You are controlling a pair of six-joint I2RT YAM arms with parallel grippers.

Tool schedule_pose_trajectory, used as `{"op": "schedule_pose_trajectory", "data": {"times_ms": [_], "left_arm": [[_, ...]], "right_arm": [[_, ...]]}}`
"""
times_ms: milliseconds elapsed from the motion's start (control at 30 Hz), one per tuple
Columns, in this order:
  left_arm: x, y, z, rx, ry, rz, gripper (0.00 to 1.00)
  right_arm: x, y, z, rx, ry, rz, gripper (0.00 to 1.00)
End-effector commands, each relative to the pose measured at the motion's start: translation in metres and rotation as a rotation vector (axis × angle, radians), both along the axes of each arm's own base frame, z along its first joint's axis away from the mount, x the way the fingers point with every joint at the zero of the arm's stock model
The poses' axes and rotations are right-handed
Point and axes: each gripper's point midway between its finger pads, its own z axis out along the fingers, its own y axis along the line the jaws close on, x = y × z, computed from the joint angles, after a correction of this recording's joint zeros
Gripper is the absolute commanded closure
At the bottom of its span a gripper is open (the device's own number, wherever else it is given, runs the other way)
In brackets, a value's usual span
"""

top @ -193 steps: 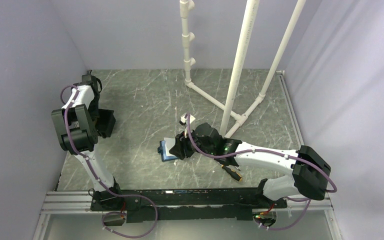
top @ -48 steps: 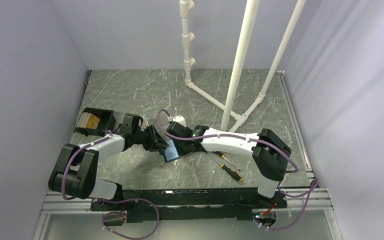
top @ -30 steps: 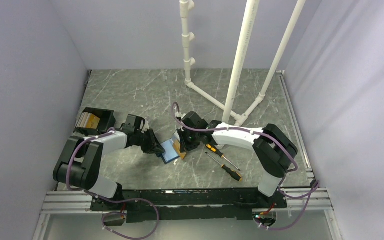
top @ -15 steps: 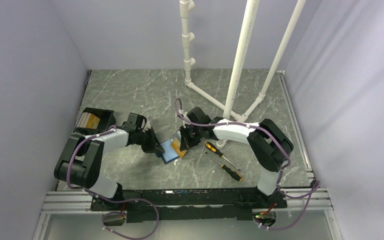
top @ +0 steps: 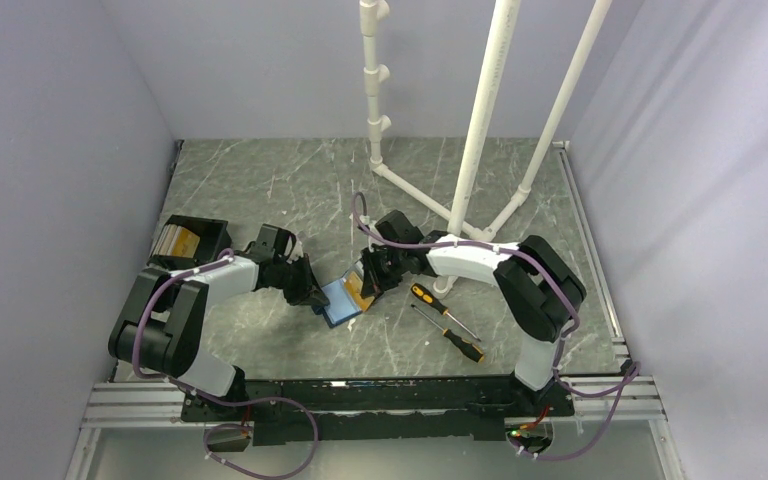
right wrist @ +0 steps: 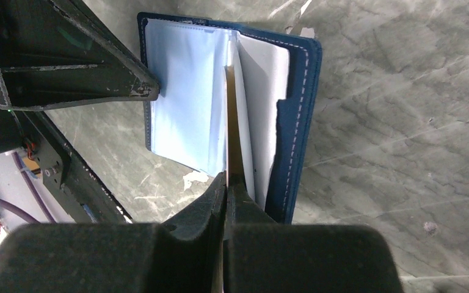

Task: Put the credit cards into the card holder
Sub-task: Insert the credit card into the card holder.

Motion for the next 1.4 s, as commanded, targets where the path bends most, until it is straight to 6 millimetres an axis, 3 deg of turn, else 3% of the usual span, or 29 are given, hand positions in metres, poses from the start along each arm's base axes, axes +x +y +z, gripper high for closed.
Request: {"op": "schedule_pose_trajectory", "data": {"times_ms": [0, 200, 633, 1133, 1200, 1367], "left_arm": [[-0.009, 0.03, -0.031, 0.187, 0.028, 0.006, 1.0], [-0.008, 0.027, -0.032, 0.176, 0.03, 0.003, 1.0], [-0.009, 0.029, -0.032, 0.184, 0.026, -0.005, 1.0], [-0.009, 0.027, -0.027, 0.167, 0.011, 0.004, 1.0], [-0.008, 0.024, -0.02, 0.145, -0.003, -0.002, 0.95], [-0.003, 0.025, 0.015, 0.132, -0.092, 0.023, 0.71]], "right_arm": [[0.002, -0.002, 0.008, 0.009, 0.0, 0.026, 1.0], [-0.004, 0.008, -0.001, 0.044, 0.048, 0.069, 1.0], [0.014, 0.029, 0.0, 0.088, 0.037, 0.043, 1.0], [0.0, 0.027, -0.005, 0.159, 0.065, -0.03, 1.0], [0.002, 0.025, -0.009, 0.138, 0.056, -0.029, 0.98], [0.006, 0.012, -0.014, 0.046, 0.016, -0.025, 0.89]]}}
